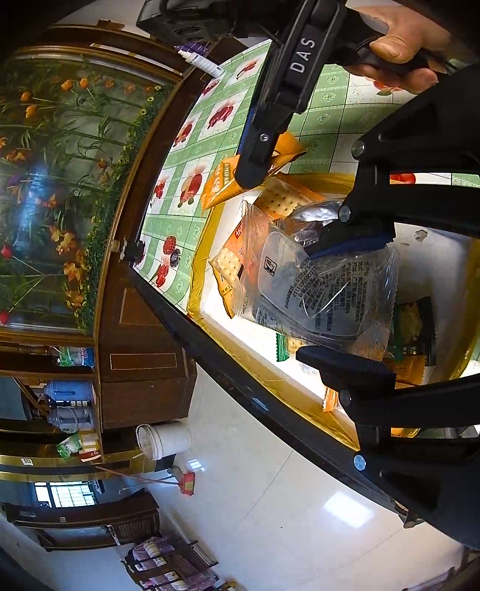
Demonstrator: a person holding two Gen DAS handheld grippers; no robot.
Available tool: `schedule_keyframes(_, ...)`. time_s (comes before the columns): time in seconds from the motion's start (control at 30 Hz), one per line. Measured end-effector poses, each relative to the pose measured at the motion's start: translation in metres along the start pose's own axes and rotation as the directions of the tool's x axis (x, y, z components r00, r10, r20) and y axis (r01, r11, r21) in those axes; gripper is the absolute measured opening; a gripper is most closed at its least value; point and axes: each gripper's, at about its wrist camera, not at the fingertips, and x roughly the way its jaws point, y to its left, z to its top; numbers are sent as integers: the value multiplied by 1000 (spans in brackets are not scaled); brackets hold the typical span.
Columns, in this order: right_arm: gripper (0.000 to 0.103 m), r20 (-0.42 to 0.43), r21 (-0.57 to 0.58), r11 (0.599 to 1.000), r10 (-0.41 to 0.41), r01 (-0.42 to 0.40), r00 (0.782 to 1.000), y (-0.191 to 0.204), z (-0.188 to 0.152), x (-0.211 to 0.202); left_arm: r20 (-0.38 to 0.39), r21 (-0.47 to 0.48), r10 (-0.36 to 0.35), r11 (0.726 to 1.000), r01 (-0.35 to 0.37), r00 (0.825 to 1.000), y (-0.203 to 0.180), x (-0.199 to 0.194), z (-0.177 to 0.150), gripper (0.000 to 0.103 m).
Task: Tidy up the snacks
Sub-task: 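Carry both bags over the tray and open both tools to drop them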
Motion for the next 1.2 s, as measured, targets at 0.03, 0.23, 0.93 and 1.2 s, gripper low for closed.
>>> schedule_keyframes(0.03,48,2,0,1000,0,0,1000,-1,2,2,-1,0,1,1000,-1,1000,0,1,1,44)
schedule_keyframes(0.23,48,-4,3,1000,-11,11,1000,-8,13,19,-21,1,11,1000,-11,1000,-1,13,2,44)
schedule_keyframes(0.93,70,-43,6,997,-70,70,997,-23,20,52,13,20,100,995,-101,995,-2,6,12,76)
schedule_keyframes(1.2,73,7,42,996,-76,75,997,-32,14,14,47,29,93,995,-95,995,-11,-11,12,76)
